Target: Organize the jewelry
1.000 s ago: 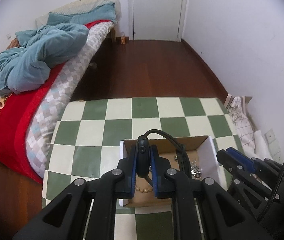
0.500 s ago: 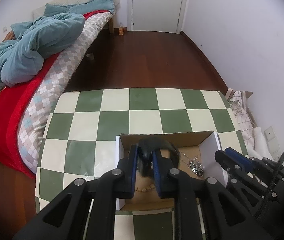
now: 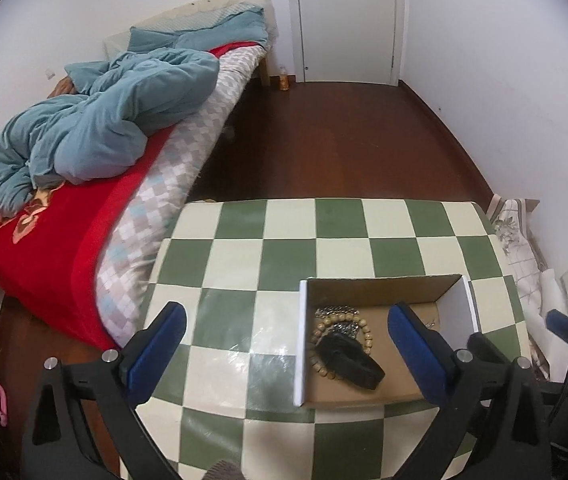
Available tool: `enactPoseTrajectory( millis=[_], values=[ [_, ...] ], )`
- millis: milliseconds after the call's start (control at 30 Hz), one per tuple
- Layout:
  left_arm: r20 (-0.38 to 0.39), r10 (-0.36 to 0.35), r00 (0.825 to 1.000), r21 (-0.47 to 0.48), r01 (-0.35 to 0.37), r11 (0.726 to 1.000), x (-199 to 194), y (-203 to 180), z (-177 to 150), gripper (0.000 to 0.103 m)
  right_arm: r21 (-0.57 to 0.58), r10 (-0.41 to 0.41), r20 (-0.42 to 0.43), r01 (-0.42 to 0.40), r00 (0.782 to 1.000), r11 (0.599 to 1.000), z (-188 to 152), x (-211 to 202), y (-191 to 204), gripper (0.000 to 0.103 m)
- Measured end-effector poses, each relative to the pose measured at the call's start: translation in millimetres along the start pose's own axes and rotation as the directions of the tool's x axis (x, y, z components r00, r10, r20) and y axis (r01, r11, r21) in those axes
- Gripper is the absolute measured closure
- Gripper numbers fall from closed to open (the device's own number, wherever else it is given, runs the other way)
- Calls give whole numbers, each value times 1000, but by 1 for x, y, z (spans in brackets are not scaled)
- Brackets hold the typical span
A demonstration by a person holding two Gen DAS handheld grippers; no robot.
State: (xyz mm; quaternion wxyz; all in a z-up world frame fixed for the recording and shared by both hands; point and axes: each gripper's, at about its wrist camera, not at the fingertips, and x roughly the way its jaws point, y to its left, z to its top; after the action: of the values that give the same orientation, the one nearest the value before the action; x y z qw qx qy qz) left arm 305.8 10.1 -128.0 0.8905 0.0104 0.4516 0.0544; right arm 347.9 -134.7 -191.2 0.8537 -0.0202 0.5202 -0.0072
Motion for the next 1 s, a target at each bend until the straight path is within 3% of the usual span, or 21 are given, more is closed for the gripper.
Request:
enactPoseTrajectory(
  millis=[267,433,1000],
  values=[
    [5,31,1000,3,-31,1000,-38,9,-16,0,4,-16,15,16,1000,1000,-10,-37,-2,0],
    [6,-9,1000,-14,9,1000,-75,14,-33,0,18,-16,27,15,1000,1000,-25,-74,-4,0],
    [108,-75,991,3,75,997,-215,20,-75,0,52,-24,172,15,985,999,-93,-242,-24,0]
  ],
)
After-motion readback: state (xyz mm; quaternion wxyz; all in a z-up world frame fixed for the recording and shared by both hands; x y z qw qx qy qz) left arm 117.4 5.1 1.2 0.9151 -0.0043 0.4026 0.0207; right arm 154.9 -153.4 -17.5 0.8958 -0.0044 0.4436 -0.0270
